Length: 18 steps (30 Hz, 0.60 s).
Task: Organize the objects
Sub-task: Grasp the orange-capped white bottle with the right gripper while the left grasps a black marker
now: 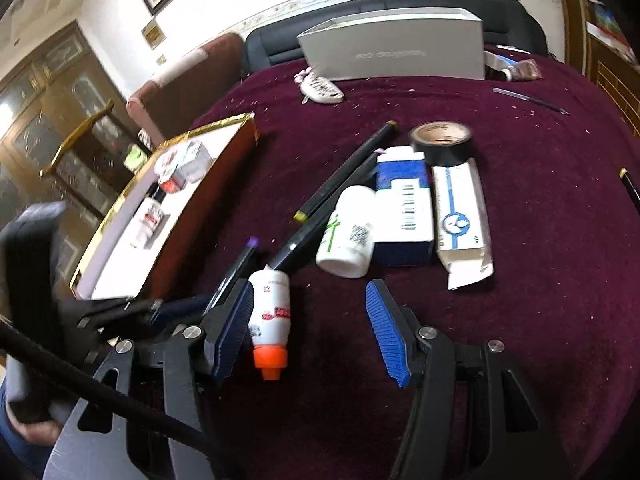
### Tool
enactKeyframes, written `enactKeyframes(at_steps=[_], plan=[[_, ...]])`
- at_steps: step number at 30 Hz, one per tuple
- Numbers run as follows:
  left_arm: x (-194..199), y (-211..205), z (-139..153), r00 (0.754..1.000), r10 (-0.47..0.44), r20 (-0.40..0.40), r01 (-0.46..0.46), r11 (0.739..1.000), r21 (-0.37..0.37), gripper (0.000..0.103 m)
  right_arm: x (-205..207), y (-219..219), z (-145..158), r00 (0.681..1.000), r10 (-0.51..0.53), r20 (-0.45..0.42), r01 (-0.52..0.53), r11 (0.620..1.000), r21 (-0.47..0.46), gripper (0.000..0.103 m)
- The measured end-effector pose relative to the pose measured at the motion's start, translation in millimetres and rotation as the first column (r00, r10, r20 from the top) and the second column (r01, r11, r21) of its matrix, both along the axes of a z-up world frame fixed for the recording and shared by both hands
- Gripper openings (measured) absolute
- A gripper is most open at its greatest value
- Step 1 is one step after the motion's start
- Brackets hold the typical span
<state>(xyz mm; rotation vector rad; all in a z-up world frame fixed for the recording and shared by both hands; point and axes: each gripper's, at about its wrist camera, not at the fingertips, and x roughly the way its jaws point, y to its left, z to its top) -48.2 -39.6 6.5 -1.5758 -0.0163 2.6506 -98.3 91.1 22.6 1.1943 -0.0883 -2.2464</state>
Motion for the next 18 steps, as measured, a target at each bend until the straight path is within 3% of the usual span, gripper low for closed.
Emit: enactKeyframes(at_steps=[7, 8, 10, 13, 18], plan=[[32.1, 4.3, -1.0, 0.998, 0.020, -0.066, -0.021, 1.000, -0.017, 0.011, 5.8, -25.5, -7.9, 0.998, 0.048, -0.043, -0.044, 0.995, 0.092, 0.055], [30.5, 5.1, -1.5, 0.998, 0.019, -0.068, -0.021, 1.000, -0.020, 0.011, 4.6, -29.8, -10.8, 0.998, 0.052, -0.041, -0.047, 0.992, 0.113, 0.051], [29.3, 7.0, -1.9, 0.997, 0.021, -0.071, -0.023, 0.999, -0.030, 0.011, 4.1, -36.2, -18.0, 0.997, 0.071, -0.030, -0.066, 0.988, 0.138, 0.034], [23.5, 11.9, -2.2, 0.997, 0.016, -0.075, -0.020, 0.998, -0.059, 0.011, 10.8, -47.2, -24.5, 0.992, 0.104, -0.075, -0.084, 0.968, 0.237, 0.026], [19.5, 13.4, -3.5, 0.994, 0.008, -0.110, -0.016, 0.998, -0.068, 0.011, 8.7, -31.2, -19.3, 0.996, 0.061, -0.063, -0.049, 0.982, 0.180, 0.024]])
